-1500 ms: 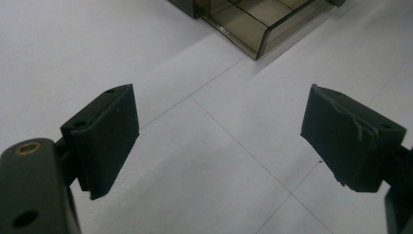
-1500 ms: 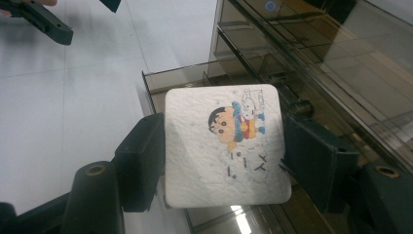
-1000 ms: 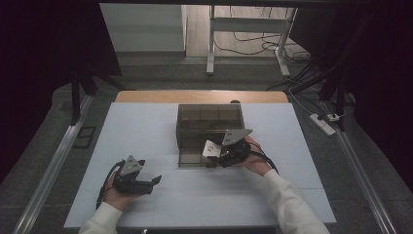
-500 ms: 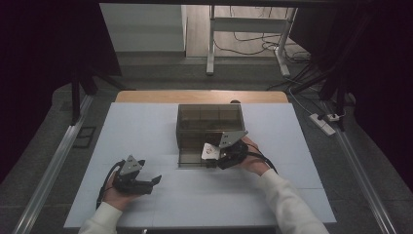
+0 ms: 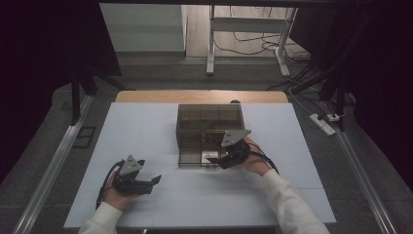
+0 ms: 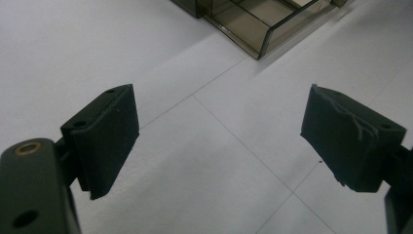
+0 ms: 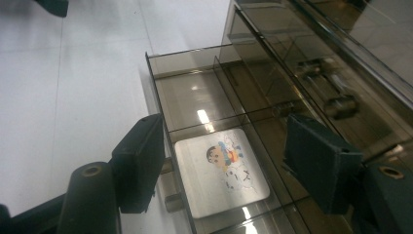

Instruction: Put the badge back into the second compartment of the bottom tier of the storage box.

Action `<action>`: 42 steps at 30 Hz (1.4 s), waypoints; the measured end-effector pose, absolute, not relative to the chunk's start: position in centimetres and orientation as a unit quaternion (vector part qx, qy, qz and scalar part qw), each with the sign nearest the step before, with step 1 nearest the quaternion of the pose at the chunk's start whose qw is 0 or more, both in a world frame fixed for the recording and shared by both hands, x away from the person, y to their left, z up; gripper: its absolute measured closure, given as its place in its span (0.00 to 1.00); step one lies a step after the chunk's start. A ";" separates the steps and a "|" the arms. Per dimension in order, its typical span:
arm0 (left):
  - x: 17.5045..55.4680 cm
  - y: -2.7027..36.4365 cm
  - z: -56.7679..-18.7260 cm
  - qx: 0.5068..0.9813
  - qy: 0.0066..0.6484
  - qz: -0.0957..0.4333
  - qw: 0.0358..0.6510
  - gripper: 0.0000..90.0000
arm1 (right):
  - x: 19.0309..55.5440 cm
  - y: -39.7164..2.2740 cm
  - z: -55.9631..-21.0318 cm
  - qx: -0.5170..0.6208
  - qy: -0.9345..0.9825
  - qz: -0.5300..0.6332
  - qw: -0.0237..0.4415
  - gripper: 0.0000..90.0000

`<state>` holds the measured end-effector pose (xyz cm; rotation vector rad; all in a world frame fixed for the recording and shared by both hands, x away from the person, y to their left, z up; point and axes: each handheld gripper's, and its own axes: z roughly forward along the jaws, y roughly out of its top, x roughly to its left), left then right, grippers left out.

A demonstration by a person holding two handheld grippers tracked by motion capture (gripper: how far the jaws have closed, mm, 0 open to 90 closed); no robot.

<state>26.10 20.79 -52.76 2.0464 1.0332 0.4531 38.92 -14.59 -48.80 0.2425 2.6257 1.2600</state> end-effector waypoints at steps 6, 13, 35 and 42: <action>26.1 20.8 -52.7 0.806 0.406 0.179 0.392 0.15 | 38.7 -15.5 -48.9 0.120 0.883 0.440 0.110 0.37; 26.0 20.7 -52.7 0.806 0.405 0.179 0.393 0.15 | 37.7 -16.3 -49.1 0.156 0.874 0.443 0.123 0.38; 26.0 20.7 -52.7 0.806 0.404 0.180 0.393 0.15 | 34.9 -18.1 -49.2 0.192 0.870 0.438 0.119 0.39; 26.0 20.7 -52.7 0.806 0.405 0.181 0.393 0.15 | 34.6 -17.6 -49.5 0.192 0.879 0.423 0.114 0.39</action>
